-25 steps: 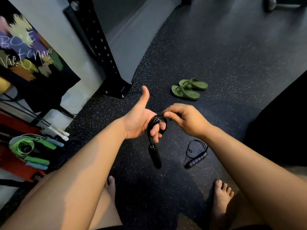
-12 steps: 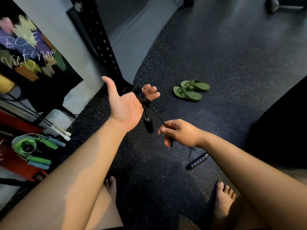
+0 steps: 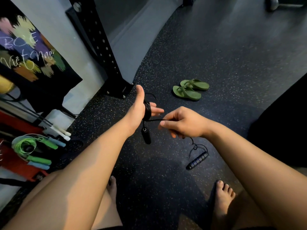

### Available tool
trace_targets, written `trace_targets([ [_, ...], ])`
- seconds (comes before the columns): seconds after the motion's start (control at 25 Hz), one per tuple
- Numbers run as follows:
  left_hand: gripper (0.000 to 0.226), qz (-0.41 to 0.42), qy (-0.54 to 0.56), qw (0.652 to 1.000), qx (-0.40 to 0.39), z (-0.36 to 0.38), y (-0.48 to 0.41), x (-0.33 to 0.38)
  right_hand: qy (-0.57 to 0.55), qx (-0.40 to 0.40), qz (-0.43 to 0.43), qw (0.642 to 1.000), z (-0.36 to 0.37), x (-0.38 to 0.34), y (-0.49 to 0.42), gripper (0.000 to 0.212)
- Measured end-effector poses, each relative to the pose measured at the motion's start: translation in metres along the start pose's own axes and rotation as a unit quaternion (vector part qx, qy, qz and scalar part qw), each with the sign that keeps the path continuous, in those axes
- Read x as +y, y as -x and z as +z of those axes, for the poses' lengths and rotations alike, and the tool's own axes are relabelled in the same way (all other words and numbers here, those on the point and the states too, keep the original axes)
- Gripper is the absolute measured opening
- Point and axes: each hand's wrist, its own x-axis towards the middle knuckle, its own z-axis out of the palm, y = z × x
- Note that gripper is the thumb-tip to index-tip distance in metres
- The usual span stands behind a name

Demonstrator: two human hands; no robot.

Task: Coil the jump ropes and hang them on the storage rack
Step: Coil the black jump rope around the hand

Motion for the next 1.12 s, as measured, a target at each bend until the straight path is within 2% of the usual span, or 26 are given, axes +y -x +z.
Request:
trace_targets([
  [0.08,0.141,-0.036,-0.063,0.996,-0.06,-0.001,0.001,-0.001,-0.008,0.033,-0.018,0.999,-0.008,0.001,0.001,0.023],
  [0.24,0.138,-0.07,-0.134,0.969,-0.194,0.002,0.017,0.01,-0.027,0.128,-0.049,0.99,-0.024,0.004,0.003,0.024],
  [0.36,0.138,-0.087,-0.086,0.954,-0.275,0.001,0.024,0.016,-0.028,0.159,-0.077,0.984,-0.029,0.005,0.004,0.022],
  [0.56,0.129,-0.054,0.044,0.924,-0.376,0.0,0.033,0.024,-0.077,0.196,-0.108,0.972,-0.015,0.014,-0.006,0.022],
  [0.68,0.125,-0.022,0.169,0.929,-0.33,-0.003,0.038,0.027,-0.114,0.182,-0.077,0.974,0.0,0.028,-0.014,0.034],
  [0.8,0.124,0.022,0.311,0.917,-0.249,-0.008,0.038,0.03,-0.11,0.13,-0.031,0.985,0.016,0.043,-0.021,0.031],
  [0.96,0.118,0.084,0.45,0.882,-0.115,-0.015,0.032,0.031,-0.075,0.055,0.029,0.995,0.028,0.061,-0.023,0.021],
  [1.12,0.116,0.149,0.54,0.827,-0.037,-0.028,0.028,0.037,-0.099,0.018,0.048,0.994,0.032,0.056,-0.018,0.029],
])
